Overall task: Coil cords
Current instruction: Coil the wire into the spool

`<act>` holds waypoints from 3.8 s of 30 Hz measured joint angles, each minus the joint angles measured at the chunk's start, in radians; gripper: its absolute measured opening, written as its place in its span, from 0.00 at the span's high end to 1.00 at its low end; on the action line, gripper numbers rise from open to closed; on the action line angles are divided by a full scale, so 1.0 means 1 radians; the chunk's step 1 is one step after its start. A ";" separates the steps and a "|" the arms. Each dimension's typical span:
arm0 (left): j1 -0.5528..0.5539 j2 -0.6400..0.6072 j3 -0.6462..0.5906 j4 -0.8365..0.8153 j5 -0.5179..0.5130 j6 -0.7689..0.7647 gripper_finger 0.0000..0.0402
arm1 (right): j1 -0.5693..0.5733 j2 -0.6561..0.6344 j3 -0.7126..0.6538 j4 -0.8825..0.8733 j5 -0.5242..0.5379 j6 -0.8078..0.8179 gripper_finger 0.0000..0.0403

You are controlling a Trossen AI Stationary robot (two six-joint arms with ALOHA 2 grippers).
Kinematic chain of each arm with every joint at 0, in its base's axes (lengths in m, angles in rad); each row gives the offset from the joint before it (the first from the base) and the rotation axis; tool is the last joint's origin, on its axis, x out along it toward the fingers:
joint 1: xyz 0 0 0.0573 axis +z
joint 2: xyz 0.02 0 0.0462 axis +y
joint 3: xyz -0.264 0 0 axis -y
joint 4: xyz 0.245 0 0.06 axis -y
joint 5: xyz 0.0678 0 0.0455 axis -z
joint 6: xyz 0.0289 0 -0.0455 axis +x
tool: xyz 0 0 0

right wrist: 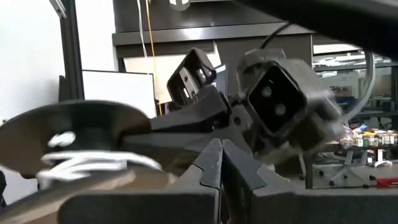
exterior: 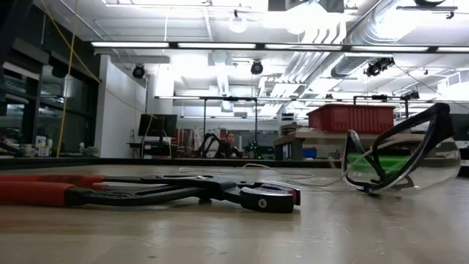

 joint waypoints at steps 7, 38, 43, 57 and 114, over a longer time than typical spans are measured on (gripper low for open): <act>0.021 -0.005 0.000 0.060 0.016 -0.065 1.00 | -0.001 -0.042 0.000 -0.012 0.015 -0.043 1.00; 0.103 -0.090 0.000 0.072 -0.192 0.018 1.00 | -0.001 0.071 -0.001 -0.151 0.217 0.031 0.52; 0.113 -0.090 0.000 0.073 -0.195 0.028 1.00 | -0.001 0.074 0.000 -0.126 0.220 0.015 0.56; 0.141 -0.089 0.000 0.072 -0.320 0.115 1.00 | -0.002 0.034 0.000 -0.109 0.318 -0.008 0.71; 0.224 -0.248 0.000 -0.717 -0.181 0.311 1.00 | 0.021 -0.075 0.000 -0.205 0.122 0.104 1.00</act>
